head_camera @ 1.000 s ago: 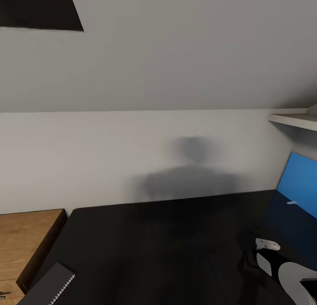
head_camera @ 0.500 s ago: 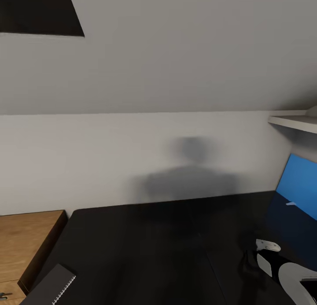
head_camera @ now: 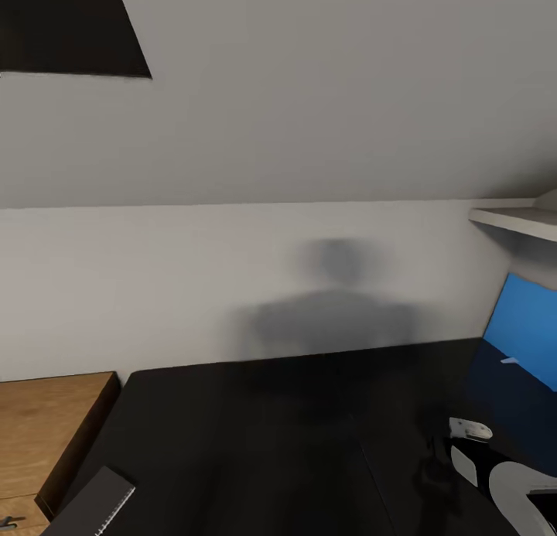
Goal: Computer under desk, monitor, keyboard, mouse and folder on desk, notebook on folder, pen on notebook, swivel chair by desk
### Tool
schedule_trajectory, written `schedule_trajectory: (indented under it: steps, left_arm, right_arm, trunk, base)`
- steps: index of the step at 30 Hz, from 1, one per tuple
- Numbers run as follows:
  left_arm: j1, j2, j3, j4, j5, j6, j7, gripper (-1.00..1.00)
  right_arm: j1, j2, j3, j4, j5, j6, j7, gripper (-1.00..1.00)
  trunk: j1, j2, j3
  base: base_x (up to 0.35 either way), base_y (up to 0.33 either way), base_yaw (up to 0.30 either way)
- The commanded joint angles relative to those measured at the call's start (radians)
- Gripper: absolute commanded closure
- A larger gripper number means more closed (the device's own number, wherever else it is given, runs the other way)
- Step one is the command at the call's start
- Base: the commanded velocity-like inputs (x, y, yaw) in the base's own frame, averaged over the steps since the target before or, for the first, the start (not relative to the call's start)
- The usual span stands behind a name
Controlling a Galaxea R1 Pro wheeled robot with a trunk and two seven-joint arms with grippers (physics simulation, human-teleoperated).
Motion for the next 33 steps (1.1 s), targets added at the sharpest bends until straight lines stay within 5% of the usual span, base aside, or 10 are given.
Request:
schedule_trajectory:
  steps: [1, 8, 20, 33]
  left_arm:
    - [0.000, 0.000, -0.002, -0.002, 0.011, 0.000, -0.010, -1.00]
    - [0.000, 0.000, -0.002, -0.002, 0.011, 0.000, -0.010, -1.00]
    - [0.000, 0.000, -0.003, -0.002, 0.011, 0.000, -0.008, -1.00]
    - [0.000, 0.000, -0.002, -0.002, 0.011, 0.000, -0.009, -1.00]
  right_arm:
    - [-0.001, 0.000, 0.009, 0.001, -0.009, 0.001, -0.001, 1.00]
    - [-0.001, 0.001, 0.009, 0.001, -0.009, 0.000, -0.001, 1.00]
    - [-0.001, 0.017, 0.009, 0.001, -0.010, -0.011, -0.002, 1.00]
    - [-0.001, 0.019, 0.009, 0.001, -0.010, -0.032, -0.003, 1.00]
  trunk:
    - [-0.004, 0.006, 0.002]
    - [-0.031, 0.055, 0.024]
    - [-0.031, 0.055, 0.024]
    - [-0.031, 0.055, 0.024]
  base:
    - [0.000, 0.000, 0.000]
    - [0.000, 0.000, 0.000]
    - [-0.006, 0.008, 0.000]
    - [-0.162, 0.224, 0.000]
